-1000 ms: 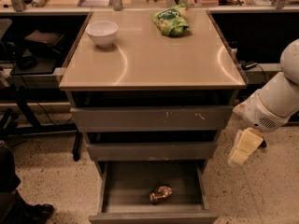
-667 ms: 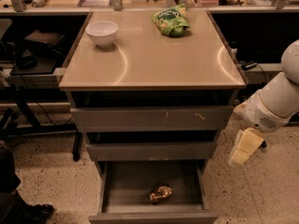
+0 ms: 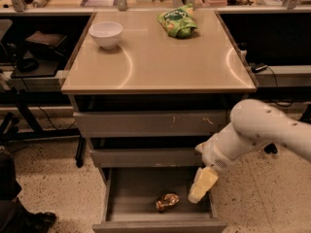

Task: Pick orange can from bottom drawer and place on counter

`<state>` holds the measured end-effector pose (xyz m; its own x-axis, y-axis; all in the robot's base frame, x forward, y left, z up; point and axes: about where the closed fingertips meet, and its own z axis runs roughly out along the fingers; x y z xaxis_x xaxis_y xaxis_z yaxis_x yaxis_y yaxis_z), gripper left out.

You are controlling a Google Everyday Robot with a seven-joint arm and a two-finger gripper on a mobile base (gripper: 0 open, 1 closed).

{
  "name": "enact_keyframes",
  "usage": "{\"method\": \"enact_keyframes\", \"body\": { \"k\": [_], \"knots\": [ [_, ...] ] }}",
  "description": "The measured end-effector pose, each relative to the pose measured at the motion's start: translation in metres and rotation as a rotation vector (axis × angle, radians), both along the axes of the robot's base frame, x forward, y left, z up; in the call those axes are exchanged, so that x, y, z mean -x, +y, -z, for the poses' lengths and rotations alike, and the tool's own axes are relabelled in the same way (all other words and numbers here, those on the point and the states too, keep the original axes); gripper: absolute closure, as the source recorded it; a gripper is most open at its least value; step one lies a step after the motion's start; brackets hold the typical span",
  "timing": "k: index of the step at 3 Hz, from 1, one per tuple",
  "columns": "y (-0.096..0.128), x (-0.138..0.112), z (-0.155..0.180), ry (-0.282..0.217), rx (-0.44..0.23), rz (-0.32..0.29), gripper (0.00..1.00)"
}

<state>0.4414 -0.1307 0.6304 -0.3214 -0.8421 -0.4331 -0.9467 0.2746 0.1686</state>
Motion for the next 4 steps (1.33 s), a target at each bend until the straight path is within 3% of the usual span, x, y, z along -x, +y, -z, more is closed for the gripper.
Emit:
{"method": "enact_keyframes", "body": {
  "k": [1,2,3,4],
  "knots": [
    [0.069,0.005,0.086,0.069,-0.075,-0.017,0.00],
    [0.115,-0.018,0.142,0.085,-0.129,0.073,0.00],
    [0.120,-0.031,0.147,0.051,-0.146,0.107,0.00],
    [0.118,-0.042,0.175,0.101,-0.165,0.162,0.00]
  ]
}}
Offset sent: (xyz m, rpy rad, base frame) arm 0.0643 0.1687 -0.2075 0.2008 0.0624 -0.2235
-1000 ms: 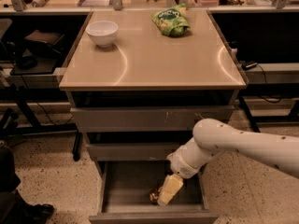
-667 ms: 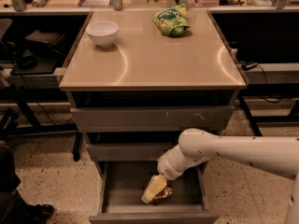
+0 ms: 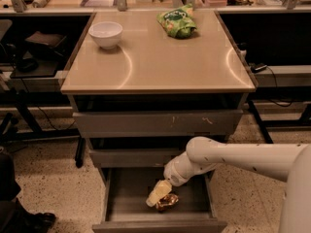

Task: Pick orange can from bottom drawer and place on counter

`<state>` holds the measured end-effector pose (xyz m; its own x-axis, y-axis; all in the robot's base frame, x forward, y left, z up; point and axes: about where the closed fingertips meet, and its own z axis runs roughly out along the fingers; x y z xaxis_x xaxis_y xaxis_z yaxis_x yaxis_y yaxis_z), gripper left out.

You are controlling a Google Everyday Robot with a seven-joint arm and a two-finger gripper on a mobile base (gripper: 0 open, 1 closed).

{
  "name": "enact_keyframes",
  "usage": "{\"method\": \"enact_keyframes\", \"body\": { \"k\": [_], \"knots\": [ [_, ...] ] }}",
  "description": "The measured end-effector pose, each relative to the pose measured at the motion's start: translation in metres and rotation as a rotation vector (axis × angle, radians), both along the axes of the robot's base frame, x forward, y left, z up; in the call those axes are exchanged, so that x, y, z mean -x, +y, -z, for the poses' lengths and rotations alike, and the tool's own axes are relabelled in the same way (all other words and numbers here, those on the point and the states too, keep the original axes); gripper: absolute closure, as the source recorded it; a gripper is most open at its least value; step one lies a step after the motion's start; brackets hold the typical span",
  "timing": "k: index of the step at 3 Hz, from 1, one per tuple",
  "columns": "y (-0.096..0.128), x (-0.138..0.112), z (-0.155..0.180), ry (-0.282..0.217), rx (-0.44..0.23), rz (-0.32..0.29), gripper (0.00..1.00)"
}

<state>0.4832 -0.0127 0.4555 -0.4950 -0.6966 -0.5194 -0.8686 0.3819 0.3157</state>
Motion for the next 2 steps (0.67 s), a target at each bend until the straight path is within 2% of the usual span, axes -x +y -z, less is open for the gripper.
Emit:
{"method": "enact_keyframes", "body": {
  "k": [1,2],
  "knots": [
    [-0.022,-0.003,0.057,0.076,0.039,0.148,0.00],
    [-0.025,-0.023,0.060,0.032,0.034,0.220,0.00]
  ]
}}
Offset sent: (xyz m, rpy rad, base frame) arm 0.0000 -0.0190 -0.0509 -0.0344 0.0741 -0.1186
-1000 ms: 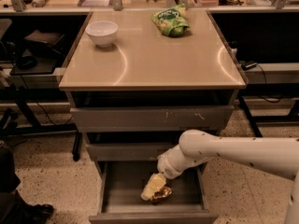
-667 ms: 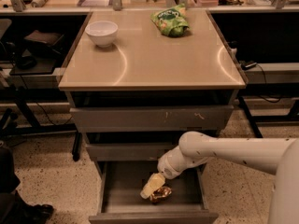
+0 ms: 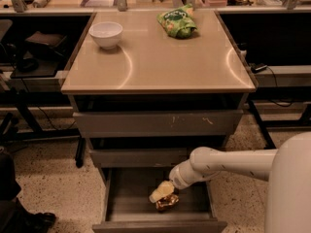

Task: Pick orange can from bottom drawer and place on counter

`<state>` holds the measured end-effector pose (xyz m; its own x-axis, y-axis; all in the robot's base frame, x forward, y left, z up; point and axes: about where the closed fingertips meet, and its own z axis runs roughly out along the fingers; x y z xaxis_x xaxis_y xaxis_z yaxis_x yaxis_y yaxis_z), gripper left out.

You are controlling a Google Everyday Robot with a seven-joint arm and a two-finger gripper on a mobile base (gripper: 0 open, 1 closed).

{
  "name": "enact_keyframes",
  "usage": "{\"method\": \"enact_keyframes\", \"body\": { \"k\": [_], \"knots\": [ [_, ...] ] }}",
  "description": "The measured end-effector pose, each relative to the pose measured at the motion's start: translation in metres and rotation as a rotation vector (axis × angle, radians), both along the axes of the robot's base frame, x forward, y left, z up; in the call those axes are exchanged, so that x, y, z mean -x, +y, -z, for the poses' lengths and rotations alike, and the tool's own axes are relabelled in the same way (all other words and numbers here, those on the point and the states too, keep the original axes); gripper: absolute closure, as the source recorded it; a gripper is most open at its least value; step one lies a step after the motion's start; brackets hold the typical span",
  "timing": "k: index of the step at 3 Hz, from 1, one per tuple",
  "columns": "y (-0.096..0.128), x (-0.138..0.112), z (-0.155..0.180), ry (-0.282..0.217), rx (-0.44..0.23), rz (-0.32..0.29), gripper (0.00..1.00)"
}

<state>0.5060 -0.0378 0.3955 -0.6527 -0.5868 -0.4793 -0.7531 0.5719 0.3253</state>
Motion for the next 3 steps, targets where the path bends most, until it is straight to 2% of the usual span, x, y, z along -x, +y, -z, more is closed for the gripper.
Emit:
{"method": "enact_keyframes", "body": {
  "k": [1,2,3],
  "knots": [
    [0.000,0.000,0.000,0.000,0.000,0.000,0.00],
    [-0.002,-0.008,0.008,-0.025,-0.010,0.088,0.00],
    [-0.036,0.003,0.046,0.066,-0.045,0.404,0.00]
  ]
}}
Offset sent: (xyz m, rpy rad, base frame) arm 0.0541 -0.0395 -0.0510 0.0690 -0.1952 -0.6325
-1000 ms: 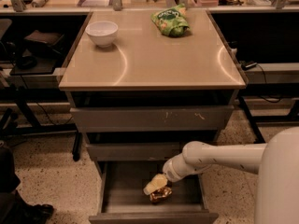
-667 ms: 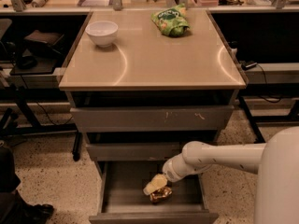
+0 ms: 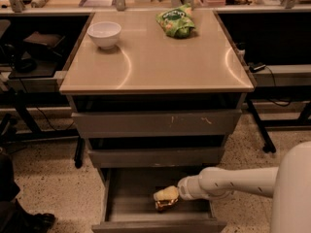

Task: Pick orange can from bottom drawer and place on counter

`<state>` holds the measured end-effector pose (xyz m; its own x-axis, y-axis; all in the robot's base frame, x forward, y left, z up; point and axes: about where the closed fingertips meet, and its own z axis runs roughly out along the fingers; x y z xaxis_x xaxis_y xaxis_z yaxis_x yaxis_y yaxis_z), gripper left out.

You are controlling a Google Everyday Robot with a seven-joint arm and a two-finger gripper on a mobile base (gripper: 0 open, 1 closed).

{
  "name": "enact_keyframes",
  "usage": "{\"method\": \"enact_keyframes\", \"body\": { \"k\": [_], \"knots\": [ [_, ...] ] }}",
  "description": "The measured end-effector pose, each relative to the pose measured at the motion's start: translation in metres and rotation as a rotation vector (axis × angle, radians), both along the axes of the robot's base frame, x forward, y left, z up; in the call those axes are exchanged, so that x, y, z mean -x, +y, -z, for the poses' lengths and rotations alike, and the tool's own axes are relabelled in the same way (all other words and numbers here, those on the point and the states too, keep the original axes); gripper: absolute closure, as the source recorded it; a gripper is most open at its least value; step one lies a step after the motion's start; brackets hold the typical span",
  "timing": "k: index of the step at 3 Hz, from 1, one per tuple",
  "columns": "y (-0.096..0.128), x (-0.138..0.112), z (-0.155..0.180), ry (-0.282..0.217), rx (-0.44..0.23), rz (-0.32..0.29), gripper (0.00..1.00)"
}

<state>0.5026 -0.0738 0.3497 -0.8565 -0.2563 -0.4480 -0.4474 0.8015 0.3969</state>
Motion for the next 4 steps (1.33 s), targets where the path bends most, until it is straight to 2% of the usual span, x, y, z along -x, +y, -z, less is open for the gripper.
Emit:
{"method": "enact_keyframes", "body": {
  "k": [1,2,3,4],
  "knots": [
    [-0.004,-0.021,-0.003,-0.030,-0.008,0.099,0.00],
    [-0.004,-0.021,-0.003,-0.030,-0.008,0.099,0.00],
    [-0.001,-0.026,0.003,-0.052,0.014,0.137,0.00],
    [-0.001,0.003,0.046,0.037,0.097,0.260,0.00]
  ]
}}
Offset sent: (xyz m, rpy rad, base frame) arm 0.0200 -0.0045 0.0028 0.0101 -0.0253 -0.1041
